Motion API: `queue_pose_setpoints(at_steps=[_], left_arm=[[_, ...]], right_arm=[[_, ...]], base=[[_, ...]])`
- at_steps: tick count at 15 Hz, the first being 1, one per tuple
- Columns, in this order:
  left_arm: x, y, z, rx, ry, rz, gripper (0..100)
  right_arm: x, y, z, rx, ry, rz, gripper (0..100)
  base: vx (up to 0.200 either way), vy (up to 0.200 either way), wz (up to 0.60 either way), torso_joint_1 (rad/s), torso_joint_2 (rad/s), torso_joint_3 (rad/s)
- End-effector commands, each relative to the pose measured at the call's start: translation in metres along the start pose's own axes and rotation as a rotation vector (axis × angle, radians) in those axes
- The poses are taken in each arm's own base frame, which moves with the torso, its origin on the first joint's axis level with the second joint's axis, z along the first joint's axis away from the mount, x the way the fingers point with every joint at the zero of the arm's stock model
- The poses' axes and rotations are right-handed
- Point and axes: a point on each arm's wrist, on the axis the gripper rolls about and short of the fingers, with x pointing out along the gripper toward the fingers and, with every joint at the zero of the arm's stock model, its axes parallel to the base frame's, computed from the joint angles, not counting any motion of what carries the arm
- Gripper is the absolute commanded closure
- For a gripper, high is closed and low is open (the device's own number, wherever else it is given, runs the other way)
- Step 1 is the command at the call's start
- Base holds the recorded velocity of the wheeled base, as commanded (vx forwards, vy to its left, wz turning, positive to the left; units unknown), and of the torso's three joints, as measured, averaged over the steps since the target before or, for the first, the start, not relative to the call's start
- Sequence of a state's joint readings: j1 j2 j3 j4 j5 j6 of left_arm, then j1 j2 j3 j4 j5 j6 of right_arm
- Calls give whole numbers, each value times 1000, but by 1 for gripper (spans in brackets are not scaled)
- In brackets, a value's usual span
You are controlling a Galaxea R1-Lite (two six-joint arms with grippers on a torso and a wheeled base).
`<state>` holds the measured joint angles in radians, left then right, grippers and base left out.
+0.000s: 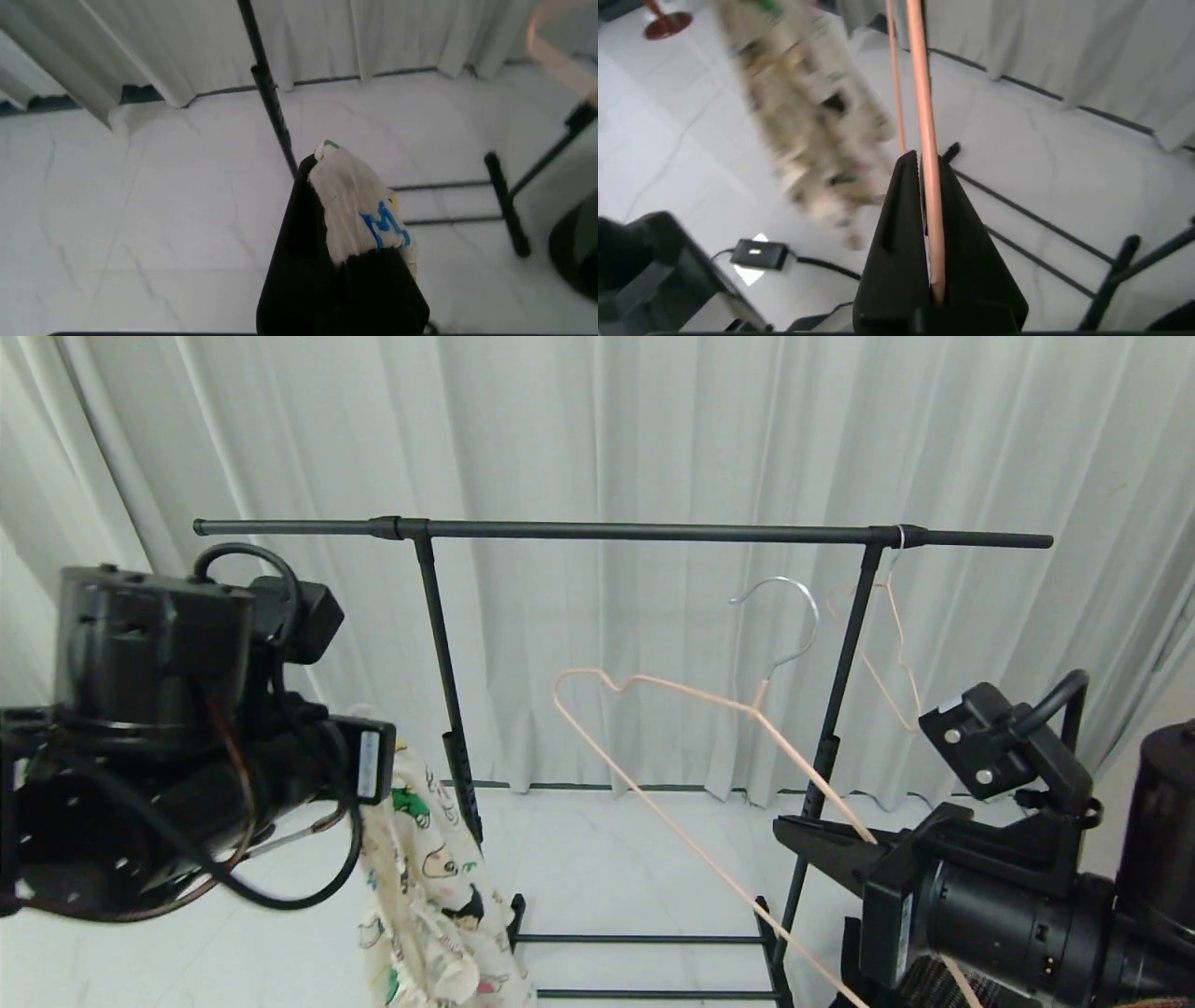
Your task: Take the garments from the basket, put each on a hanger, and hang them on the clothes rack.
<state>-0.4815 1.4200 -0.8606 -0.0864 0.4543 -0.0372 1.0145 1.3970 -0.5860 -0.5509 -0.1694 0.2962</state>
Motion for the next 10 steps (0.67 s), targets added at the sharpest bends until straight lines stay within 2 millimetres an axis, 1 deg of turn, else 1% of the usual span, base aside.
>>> queue_pose_setpoints(at_steps=[1, 3, 7, 10], left_arm=[[59, -18, 19, -97, 34, 98, 100], [75, -17, 25, -119, 32, 130, 100], [79, -17, 26, -131, 32, 133, 100], [78, -17, 27, -176, 28, 134, 100]], right_arm=[[2, 14, -6, -4, 28, 56, 100], [-2, 22, -9, -8, 36, 96, 100], [-2, 34, -15, -25, 61, 145, 100], [1, 37, -17, -30, 75, 156, 100]], base=[[0, 0, 0, 0, 0, 0], [0, 0, 0, 0, 0, 0], [0, 0, 0, 0, 0, 0], [0, 0, 0, 0, 0, 0]])
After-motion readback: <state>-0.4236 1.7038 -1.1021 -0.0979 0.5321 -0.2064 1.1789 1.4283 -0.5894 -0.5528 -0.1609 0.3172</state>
